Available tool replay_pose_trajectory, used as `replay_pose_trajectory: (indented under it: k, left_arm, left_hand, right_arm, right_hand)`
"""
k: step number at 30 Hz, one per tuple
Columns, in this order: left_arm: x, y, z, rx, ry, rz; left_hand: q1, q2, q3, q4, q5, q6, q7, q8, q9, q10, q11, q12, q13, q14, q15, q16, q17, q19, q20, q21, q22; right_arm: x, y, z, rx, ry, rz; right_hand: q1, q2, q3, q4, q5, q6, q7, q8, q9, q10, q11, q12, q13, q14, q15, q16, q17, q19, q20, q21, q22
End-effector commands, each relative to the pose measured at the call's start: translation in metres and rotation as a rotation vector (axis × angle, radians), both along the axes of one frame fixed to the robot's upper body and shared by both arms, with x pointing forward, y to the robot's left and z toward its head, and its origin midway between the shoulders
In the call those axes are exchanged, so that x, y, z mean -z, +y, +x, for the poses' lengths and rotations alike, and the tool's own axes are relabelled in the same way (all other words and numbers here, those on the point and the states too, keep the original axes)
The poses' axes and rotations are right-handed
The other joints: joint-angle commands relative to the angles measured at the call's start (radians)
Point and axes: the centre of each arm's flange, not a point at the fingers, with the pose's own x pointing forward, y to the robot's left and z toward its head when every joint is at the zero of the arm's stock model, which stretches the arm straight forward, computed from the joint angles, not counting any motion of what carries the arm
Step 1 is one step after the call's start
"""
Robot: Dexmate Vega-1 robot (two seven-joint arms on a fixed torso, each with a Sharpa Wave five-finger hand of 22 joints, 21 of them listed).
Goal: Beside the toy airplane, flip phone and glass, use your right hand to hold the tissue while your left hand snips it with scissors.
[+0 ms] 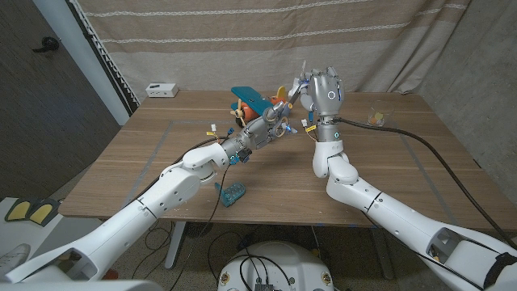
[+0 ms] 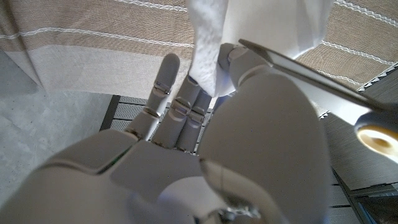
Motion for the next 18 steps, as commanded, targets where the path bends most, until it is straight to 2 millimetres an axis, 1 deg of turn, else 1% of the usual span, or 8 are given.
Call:
replay_pose_trajectory:
  k: [1,2,6,7,11,13,16,18]
  left_arm:
    - [0.0007,0.0014,0.0016,-0.006,0.002,-0.025]
    - [0.0008,0.0015,0.0017,-0.004,0.001,-0.027]
    - [0.0010,0.0023,0.0024,-0.010,0.003,-0.035]
    - [0.0011,0.0025,0.0025,-0.011,0.003,-0.034]
    - [0.0014,0.0029,0.0030,-0.021,0.006,-0.044]
    - [0.0013,0.0029,0.0033,-0.022,0.007,-0.058]
    - [0.0013,0.0030,0.0042,-0.011,0.003,-0.061]
    - [0.0015,0.0029,0.0040,-0.003,0.004,-0.062]
  left_hand:
    - [0.047,0.045,0.018,-0.004,0.007,-0.001,-0.011,0.007,0.009,0.070,-0.058,0.013,0.117,0.012,-0.131,-0.001,-0.001,0.008,0.003,0.006,0.006]
    - [0.061,0.066,0.025,-0.005,0.006,-0.003,-0.012,0.006,0.008,0.068,-0.058,0.010,0.116,0.012,-0.131,-0.003,-0.003,0.010,0.002,0.008,0.007]
    - [0.082,0.092,0.035,-0.008,0.004,-0.010,-0.014,0.008,0.015,0.065,-0.057,0.009,0.117,0.012,-0.132,-0.007,-0.006,0.010,0.001,0.009,0.008]
    - [0.097,0.111,0.044,-0.010,0.003,-0.013,-0.015,0.010,0.020,0.065,-0.058,0.010,0.118,0.012,-0.133,-0.009,-0.007,0.010,-0.001,0.010,0.009]
    - [0.192,0.184,0.104,-0.037,-0.011,-0.034,-0.024,0.013,0.033,0.066,-0.057,0.015,0.129,0.020,-0.135,-0.017,-0.019,0.012,-0.001,0.019,0.014]
    - [0.220,0.195,0.132,-0.040,-0.016,-0.049,-0.024,0.016,0.046,0.058,-0.057,0.016,0.136,0.021,-0.135,-0.021,-0.023,0.009,0.002,0.023,0.017]
    - [0.228,0.201,0.161,-0.025,-0.017,-0.081,-0.023,0.014,0.060,0.043,-0.055,0.019,0.154,0.020,-0.134,-0.025,-0.026,0.004,0.002,0.026,0.021]
    - [0.225,0.199,0.185,-0.002,-0.016,-0.105,-0.042,0.016,0.077,0.028,-0.056,0.022,0.171,0.019,-0.134,-0.029,-0.029,0.003,0.000,0.031,0.026]
  right_arm:
    - [-0.0002,-0.0013,0.0043,0.004,0.013,0.002]
    - [-0.0004,-0.0014,0.0045,0.004,0.012,0.003]
    - [-0.0015,-0.0016,0.0045,0.003,0.014,0.002]
    - [-0.0018,-0.0018,0.0043,0.004,0.013,0.001]
    - [-0.0025,-0.0016,0.0038,0.002,0.013,0.000]
    - [-0.0029,-0.0013,0.0044,0.006,0.014,0.000]
    - [-0.0034,-0.0027,0.0077,0.017,0.025,-0.001]
    - [-0.0037,-0.0042,0.0092,0.026,0.030,0.002]
  right_hand:
    - [0.004,0.005,0.007,0.001,0.000,-0.005,0.001,0.005,0.006,0.096,-0.033,0.009,0.182,0.011,-0.021,0.000,0.001,-0.002,-0.141,0.005,-0.001]
    - [0.005,0.005,0.007,0.000,0.000,-0.005,0.001,0.005,0.006,0.097,-0.034,0.009,0.181,0.015,-0.021,0.003,0.004,-0.001,-0.141,0.007,-0.001]
    - [0.004,0.005,0.009,0.001,0.000,-0.004,0.003,0.006,0.007,0.096,-0.034,0.008,0.182,0.016,-0.021,0.002,0.002,-0.001,-0.141,0.007,-0.001]
    - [0.004,0.005,0.009,0.001,0.000,-0.003,0.002,0.006,0.007,0.096,-0.034,0.008,0.182,0.014,-0.021,0.000,0.000,-0.001,-0.141,0.007,-0.002]
    - [0.002,0.003,0.011,0.001,0.000,-0.004,0.003,0.006,0.008,0.098,-0.034,0.008,0.183,0.018,-0.020,0.003,0.002,0.000,-0.141,0.008,-0.002]
    - [0.002,0.003,0.013,0.001,0.000,-0.004,0.002,0.006,0.008,0.097,-0.035,0.007,0.183,0.017,-0.020,0.002,0.001,0.000,-0.141,0.007,-0.003]
    - [0.001,0.002,0.013,0.001,-0.001,-0.005,0.003,0.006,0.009,0.100,-0.034,0.009,0.186,0.018,-0.020,0.002,0.001,0.002,-0.141,0.010,-0.002]
    - [0.001,0.003,0.014,0.001,-0.001,-0.005,0.002,0.006,0.009,0.100,-0.034,0.007,0.185,0.017,-0.021,0.000,-0.001,0.003,-0.141,0.011,-0.002]
